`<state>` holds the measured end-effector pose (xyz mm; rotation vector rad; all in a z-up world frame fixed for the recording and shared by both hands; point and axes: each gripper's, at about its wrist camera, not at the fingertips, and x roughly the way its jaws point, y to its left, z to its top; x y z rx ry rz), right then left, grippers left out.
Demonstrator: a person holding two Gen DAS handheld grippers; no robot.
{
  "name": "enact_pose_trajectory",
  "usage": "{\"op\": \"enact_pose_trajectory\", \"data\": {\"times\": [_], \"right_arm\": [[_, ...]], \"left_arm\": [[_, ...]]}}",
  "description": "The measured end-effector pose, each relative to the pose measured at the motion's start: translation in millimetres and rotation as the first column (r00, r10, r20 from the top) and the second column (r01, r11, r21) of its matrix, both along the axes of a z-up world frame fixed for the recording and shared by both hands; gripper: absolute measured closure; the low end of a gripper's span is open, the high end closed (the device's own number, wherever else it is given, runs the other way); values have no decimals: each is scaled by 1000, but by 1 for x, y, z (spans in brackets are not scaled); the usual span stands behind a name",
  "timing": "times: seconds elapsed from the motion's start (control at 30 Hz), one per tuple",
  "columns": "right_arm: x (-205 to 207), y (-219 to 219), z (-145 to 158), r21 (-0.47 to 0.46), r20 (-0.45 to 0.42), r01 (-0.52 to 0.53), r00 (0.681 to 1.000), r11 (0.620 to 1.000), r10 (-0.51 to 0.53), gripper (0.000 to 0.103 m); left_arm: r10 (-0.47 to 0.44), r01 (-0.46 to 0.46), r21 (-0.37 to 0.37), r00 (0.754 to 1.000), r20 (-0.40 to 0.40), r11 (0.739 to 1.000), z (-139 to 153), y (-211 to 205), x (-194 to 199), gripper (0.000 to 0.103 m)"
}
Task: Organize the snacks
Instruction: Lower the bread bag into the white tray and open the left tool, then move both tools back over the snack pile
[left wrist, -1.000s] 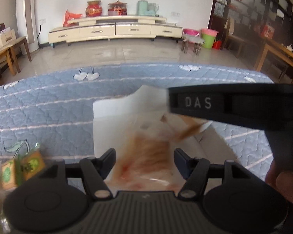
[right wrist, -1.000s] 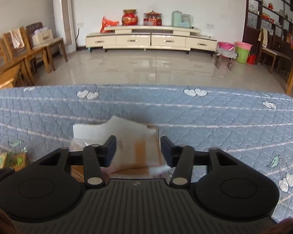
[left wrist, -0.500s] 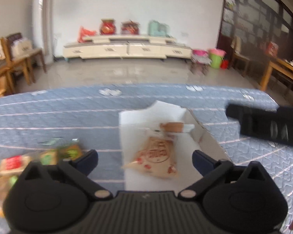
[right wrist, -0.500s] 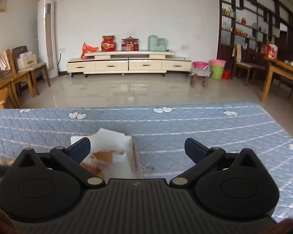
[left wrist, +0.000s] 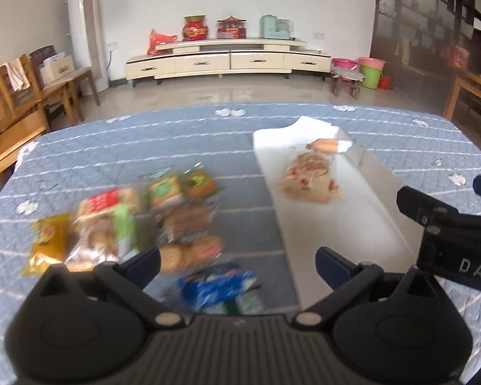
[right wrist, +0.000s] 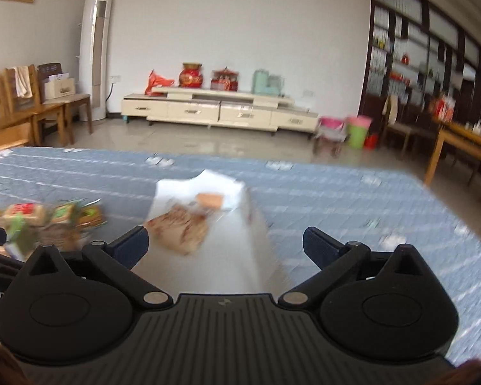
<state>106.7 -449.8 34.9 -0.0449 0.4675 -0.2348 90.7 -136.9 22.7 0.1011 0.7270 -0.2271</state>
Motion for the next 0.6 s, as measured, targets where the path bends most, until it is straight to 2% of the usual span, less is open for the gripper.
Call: {"op": "enact_pose_trajectory", "data": {"times": [0.1, 0.23, 0.43, 0.6], "right_arm": [[-1, 5, -1, 41, -18, -5, 1000, 999, 6, 0], [-10, 23, 1, 37, -14, -12, 1000, 999, 13, 0], [-13, 28, -4, 76, -13, -48, 999, 996, 49, 0], [-16, 35, -15, 107, -47, -59, 997, 993, 64, 0]], "left_arm": [[26, -26, 13, 1000, -5, 1000, -2, 11, -3, 1], [62, -62, -12, 998, 1, 998, -2, 28, -10, 1], [70, -70, 0, 997, 29, 998, -8, 49, -23, 1], [102, -102, -22, 995, 7, 995, -19, 77, -29, 1]]}}
